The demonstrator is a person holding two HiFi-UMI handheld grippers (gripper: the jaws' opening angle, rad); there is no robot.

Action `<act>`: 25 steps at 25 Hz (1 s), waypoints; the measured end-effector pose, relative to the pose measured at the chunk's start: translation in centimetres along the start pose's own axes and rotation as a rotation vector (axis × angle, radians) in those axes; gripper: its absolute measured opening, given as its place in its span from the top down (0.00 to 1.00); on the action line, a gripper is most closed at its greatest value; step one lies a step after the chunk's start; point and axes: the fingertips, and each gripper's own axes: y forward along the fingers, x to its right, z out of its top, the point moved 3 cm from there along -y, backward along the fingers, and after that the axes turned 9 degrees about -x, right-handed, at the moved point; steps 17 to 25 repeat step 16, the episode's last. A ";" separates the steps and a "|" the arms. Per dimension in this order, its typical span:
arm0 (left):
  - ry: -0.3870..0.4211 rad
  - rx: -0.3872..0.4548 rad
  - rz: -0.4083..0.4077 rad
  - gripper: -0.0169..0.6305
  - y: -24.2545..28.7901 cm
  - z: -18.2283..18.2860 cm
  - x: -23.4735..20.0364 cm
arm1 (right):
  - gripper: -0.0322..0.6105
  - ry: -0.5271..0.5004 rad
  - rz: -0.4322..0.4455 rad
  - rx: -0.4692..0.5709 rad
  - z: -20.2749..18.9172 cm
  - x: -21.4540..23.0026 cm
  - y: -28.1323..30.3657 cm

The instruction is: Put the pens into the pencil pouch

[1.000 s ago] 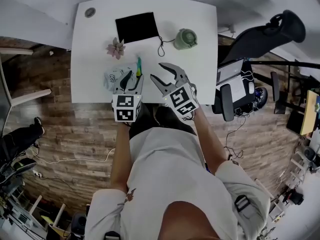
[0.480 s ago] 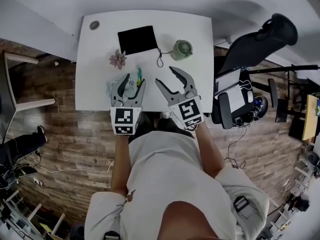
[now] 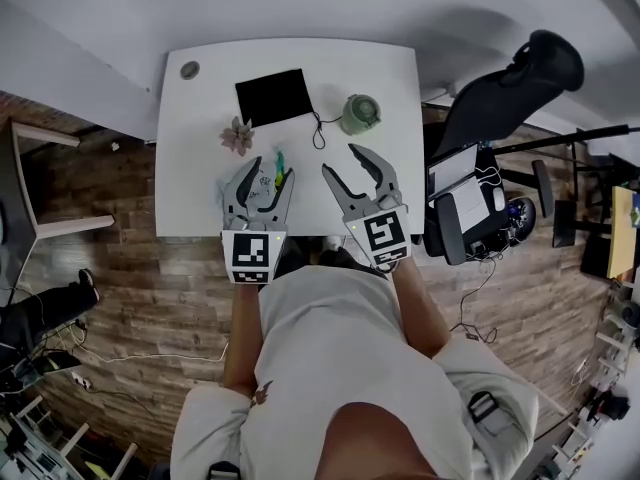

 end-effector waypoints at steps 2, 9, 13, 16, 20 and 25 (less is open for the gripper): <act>0.006 0.004 -0.007 0.63 0.2 0.2 -0.3 | 0.61 0.007 -0.005 0.003 0.1 0.0 0.2; 0.040 0.020 -0.036 0.64 0.6 1.0 -1.3 | 0.62 0.028 -0.032 0.013 0.8 0.1 0.9; 0.043 0.029 -0.047 0.65 0.7 1.0 -2.6 | 0.63 0.028 -0.047 0.013 1.4 -0.3 1.9; 0.044 0.030 -0.053 0.65 0.6 0.8 -3.5 | 0.63 0.031 -0.055 0.013 1.9 -0.8 2.5; 0.044 0.030 -0.053 0.65 0.6 0.8 -3.5 | 0.63 0.031 -0.055 0.013 1.9 -0.8 2.5; 0.044 0.030 -0.053 0.65 0.6 0.8 -3.5 | 0.63 0.031 -0.055 0.013 1.9 -0.8 2.5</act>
